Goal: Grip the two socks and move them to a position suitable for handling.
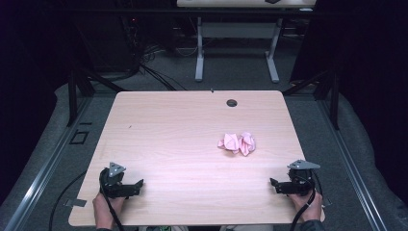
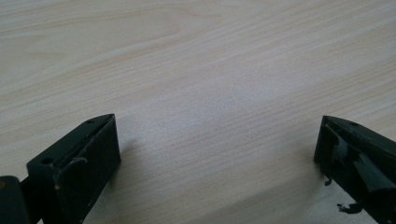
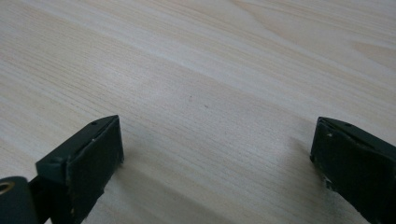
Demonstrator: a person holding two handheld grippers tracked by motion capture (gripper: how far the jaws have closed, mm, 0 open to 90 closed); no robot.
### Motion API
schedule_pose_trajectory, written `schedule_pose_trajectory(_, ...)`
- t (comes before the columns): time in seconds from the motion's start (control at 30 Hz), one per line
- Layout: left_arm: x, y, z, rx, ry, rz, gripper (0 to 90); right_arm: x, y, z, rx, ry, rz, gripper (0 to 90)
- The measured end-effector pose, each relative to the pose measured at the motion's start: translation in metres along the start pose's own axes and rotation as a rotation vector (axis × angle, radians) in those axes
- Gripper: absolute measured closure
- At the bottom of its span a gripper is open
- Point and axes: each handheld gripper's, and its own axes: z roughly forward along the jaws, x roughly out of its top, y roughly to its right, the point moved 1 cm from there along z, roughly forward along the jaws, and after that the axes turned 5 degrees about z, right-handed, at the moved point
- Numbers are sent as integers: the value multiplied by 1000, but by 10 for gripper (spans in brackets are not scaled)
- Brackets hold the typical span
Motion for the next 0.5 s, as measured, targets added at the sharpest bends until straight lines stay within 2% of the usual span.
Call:
schedule_pose_trajectory(0.3, 0, 0, 0, 0, 0, 0, 1, 4, 4, 1, -28, -7, 57, 13)
schedule_pose_trajectory(0.37, 0, 0, 0, 0, 0, 0, 1, 5, 5, 0, -20, -15, 70, 12)
schedule_pose_trajectory(0.5, 0, 0, 0, 2, 1, -1, 1, 12, 3, -6, -12, -26, 60, 15)
